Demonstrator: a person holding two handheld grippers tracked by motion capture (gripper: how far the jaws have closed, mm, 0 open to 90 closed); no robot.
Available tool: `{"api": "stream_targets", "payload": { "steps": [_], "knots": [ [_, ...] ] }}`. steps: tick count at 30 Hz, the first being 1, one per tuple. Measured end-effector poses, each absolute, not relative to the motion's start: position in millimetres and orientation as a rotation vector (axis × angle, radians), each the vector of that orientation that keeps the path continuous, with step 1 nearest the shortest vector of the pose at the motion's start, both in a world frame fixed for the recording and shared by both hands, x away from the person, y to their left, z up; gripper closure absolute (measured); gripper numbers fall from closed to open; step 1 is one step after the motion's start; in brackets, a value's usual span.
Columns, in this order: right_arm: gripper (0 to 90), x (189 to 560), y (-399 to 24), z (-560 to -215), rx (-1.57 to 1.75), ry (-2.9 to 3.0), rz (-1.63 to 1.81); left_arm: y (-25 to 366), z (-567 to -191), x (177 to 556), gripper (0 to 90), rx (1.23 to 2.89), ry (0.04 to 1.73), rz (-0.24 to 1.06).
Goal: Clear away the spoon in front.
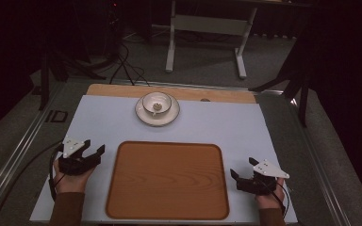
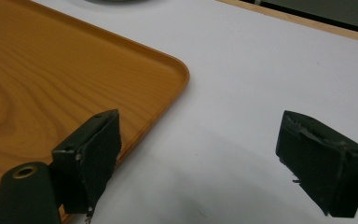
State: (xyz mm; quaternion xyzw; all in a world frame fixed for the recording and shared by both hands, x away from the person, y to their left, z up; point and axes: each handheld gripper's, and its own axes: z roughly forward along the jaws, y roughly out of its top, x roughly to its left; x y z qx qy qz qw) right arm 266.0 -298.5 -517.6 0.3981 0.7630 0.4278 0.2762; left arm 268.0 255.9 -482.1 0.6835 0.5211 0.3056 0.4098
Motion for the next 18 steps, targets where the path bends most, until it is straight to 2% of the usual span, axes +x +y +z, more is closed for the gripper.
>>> {"api": "stream_targets", "payload": {
  "steps": [6, 11, 18],
  "knots": [
    [13.8, 265.6, -298.2, -517.6, 1.061, 2.055, 1.147, 246.9, -469.8, 275.4, 45.7, 1.737, 1.243, 0.789],
    [13.8, 261.6, -303.8, -515.7, 1.082, 2.022, 1.162, 240.0, -469.8, 286.7, 44.5, 1.757, 1.272, 0.773],
    [13.8, 259.9, -308.9, -515.6, 1.098, 2.002, 1.166, 231.0, -467.3, 296.0, 48.2, 1.749, 1.244, 0.778]
  ]
}}
